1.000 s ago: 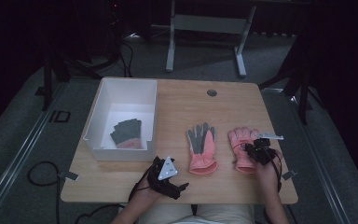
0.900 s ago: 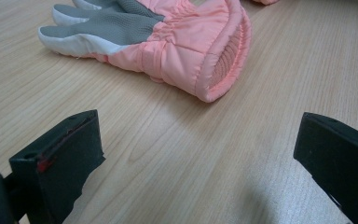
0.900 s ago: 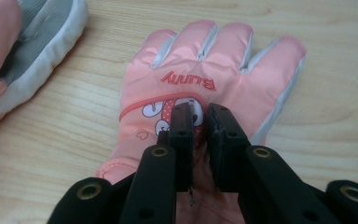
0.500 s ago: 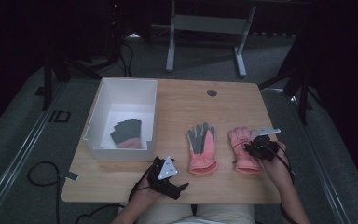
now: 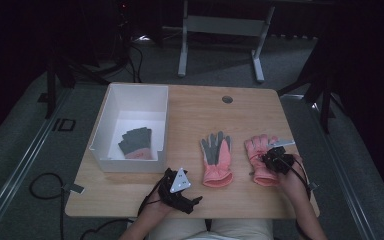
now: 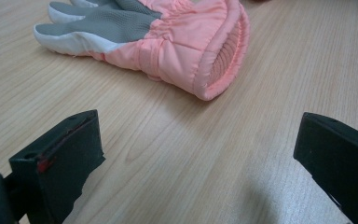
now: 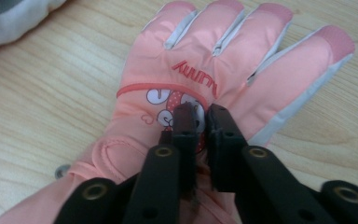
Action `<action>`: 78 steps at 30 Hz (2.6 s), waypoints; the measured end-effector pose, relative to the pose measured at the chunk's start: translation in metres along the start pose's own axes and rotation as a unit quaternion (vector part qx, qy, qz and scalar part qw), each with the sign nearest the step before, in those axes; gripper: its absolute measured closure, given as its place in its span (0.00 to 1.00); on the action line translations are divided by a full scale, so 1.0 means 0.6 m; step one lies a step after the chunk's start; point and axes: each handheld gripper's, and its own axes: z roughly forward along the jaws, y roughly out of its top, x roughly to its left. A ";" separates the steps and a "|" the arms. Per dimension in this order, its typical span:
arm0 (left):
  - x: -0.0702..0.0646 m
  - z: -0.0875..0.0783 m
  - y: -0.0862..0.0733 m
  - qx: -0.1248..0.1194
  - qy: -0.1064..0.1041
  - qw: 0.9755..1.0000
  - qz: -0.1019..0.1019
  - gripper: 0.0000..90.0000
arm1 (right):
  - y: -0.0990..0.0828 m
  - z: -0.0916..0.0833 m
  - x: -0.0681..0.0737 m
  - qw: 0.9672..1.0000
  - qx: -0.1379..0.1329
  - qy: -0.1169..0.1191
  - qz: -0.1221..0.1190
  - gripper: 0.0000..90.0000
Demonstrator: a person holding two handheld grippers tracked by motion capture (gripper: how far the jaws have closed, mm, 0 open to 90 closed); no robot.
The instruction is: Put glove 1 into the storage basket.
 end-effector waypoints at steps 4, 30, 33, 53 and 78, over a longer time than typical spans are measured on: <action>0.000 -0.001 0.000 -0.002 0.000 1.000 -0.002 0.01 | 0.003 -0.008 0.001 1.000 -0.008 -0.003 0.011 0.96; 0.001 0.000 0.000 -0.001 0.000 1.000 -0.002 0.01 | 0.147 -0.145 0.060 0.994 -0.106 0.002 0.009 0.97; 0.001 -0.001 0.000 -0.002 -0.001 1.000 -0.003 0.01 | 0.161 -0.152 0.077 0.994 -0.112 0.006 0.003 0.97; 0.001 -0.001 -0.001 0.000 -0.005 1.000 -0.001 0.01 | 0.185 -0.124 0.195 0.994 -0.096 0.044 0.001 0.97; 0.000 0.002 0.000 0.003 -0.008 1.000 0.002 0.01 | 0.137 -0.022 0.240 0.999 -0.028 0.024 0.029 0.96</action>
